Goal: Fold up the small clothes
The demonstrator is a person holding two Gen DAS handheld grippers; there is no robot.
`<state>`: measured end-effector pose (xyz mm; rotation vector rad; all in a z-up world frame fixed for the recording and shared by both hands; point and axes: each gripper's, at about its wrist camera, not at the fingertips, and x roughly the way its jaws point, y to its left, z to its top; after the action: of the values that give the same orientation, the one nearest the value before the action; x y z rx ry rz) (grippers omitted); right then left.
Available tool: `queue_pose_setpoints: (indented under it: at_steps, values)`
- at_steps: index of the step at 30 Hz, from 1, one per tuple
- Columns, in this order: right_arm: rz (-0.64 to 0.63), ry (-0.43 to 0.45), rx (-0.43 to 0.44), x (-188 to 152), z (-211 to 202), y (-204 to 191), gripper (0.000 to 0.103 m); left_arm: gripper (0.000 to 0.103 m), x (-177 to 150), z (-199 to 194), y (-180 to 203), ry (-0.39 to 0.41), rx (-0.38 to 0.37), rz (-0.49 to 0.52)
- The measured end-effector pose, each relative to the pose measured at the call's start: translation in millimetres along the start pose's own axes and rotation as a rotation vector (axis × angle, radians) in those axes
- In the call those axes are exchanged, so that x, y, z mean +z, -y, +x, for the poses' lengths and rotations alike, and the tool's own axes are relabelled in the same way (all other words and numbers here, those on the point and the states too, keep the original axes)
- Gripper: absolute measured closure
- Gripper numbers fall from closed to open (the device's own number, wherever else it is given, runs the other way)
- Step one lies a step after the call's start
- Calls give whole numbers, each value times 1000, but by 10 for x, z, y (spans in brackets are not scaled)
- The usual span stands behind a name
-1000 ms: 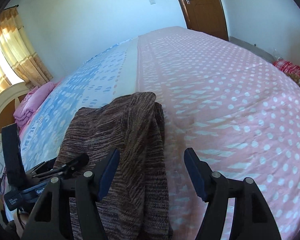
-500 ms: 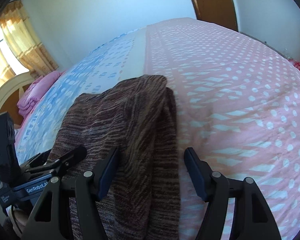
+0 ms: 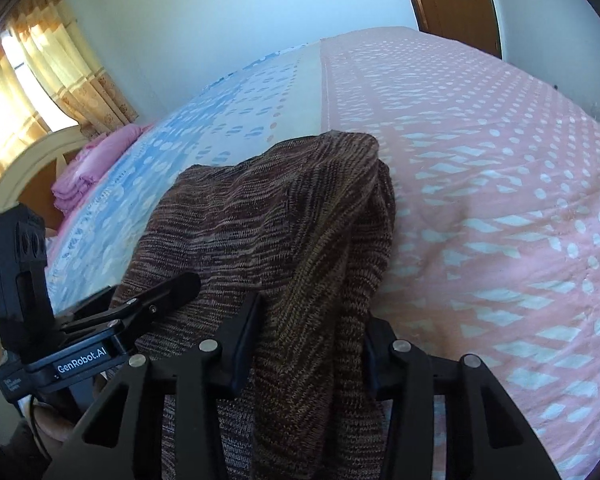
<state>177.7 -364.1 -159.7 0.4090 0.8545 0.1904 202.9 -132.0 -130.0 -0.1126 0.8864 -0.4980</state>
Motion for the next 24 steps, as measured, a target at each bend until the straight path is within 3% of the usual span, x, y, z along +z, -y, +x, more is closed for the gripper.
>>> queue_pose_setpoints:
  at_steps: [4,10,12,14,16,24]
  values:
    - [103,1,75,4,16,168,58,29,5,14,-9,-6,-12,-7]
    - [43,-6,25,-7,55,52,57,26,-1,27,23,-8,-2,13]
    - [17,-10,7,-6,66,5,61,32,-9,15,16,-3,-11,9]
    - [-8,-11,-9,-13,60,-24,66,44,-22,-12,12,8,-28,8]
    - [-27,1,-30,-40,43,-113,72,49,-32,-26,13,13,-38,9]
    - [-191,94,-233,-174,-190,-709,76,63,-47,-147,-74,15,-86,-46]
